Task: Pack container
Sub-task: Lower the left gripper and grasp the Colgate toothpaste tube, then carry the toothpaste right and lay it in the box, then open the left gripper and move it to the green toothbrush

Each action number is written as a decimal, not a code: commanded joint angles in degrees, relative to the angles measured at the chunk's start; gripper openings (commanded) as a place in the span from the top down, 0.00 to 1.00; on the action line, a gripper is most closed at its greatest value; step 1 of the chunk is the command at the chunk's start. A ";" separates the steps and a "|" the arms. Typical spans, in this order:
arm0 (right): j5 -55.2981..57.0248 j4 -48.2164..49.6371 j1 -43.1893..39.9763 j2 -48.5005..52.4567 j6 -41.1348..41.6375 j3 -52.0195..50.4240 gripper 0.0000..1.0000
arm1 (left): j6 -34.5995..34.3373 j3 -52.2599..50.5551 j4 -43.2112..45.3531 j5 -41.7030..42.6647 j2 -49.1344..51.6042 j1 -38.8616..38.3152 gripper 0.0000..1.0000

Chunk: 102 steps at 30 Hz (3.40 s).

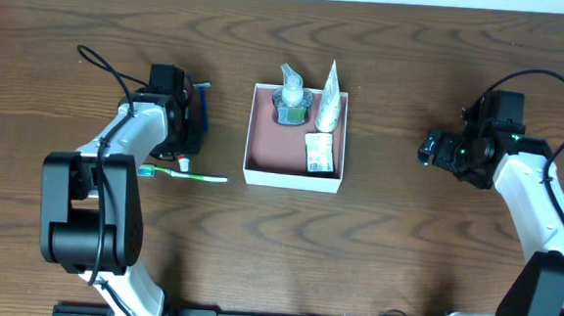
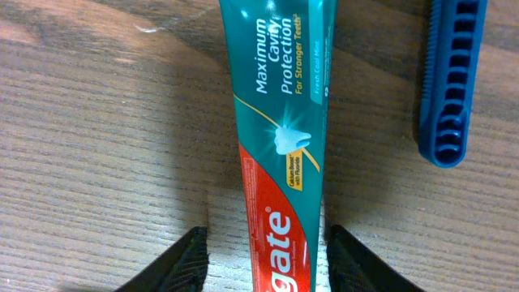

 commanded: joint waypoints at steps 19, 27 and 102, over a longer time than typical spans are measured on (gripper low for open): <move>0.17 -0.04 -0.35 0.26 -0.76 -0.24 0.01 | -0.44 0.26 0.15 1.07 1.60 0.09 0.79; 0.15 -0.04 -0.35 0.26 -0.76 -0.24 0.01 | -1.73 5.29 -6.19 4.76 -2.47 0.09 0.79; 0.17 -0.04 -0.35 0.26 -0.76 -0.24 0.01 | -36.09 0.66 -18.03 -0.68 -22.10 4.90 0.50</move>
